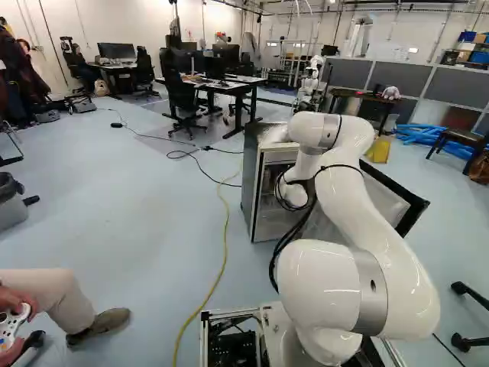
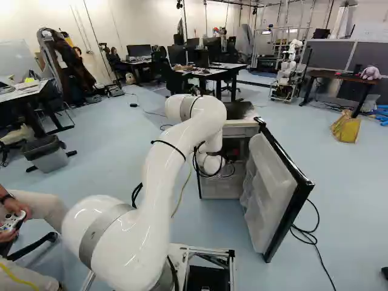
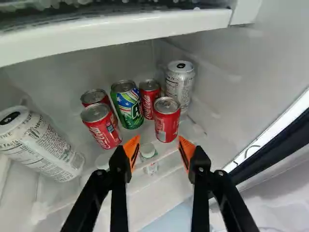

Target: Grab a drink from the fridge

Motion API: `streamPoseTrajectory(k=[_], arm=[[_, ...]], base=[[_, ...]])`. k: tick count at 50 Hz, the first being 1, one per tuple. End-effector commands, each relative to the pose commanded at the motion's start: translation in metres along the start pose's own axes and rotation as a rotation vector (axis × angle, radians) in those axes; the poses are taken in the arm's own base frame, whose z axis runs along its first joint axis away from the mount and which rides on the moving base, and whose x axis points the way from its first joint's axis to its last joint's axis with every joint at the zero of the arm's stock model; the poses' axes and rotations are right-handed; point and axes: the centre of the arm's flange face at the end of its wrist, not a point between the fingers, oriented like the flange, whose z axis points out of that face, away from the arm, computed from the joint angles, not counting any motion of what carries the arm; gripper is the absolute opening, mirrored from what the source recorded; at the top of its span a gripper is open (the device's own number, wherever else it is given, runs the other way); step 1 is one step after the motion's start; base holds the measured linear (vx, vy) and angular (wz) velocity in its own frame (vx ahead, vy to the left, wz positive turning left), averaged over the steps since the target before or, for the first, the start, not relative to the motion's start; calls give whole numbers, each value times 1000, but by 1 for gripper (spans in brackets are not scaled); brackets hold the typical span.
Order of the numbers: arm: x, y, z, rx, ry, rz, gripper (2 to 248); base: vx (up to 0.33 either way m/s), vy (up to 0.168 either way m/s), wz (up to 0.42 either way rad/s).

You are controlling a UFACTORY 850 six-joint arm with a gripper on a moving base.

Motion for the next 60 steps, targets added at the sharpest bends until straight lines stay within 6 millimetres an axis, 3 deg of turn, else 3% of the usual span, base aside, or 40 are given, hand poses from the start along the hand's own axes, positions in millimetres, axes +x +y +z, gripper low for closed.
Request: streamPoseTrajectory(k=[1, 42, 43, 47, 48, 60], arm=[[0, 0, 0, 0, 1, 0, 134], [1, -3, 8, 4, 17, -1, 133], [1, -3, 8, 4, 17, -1, 144], [1, -3, 8, 4, 17, -1, 144], [1, -3, 8, 4, 17, -1, 157], [1, -3, 8, 4, 17, -1, 155]], base=[[0, 0, 0], [0, 0, 0], [0, 0, 0], [0, 0, 0], [0, 0, 0], [0, 0, 0]])
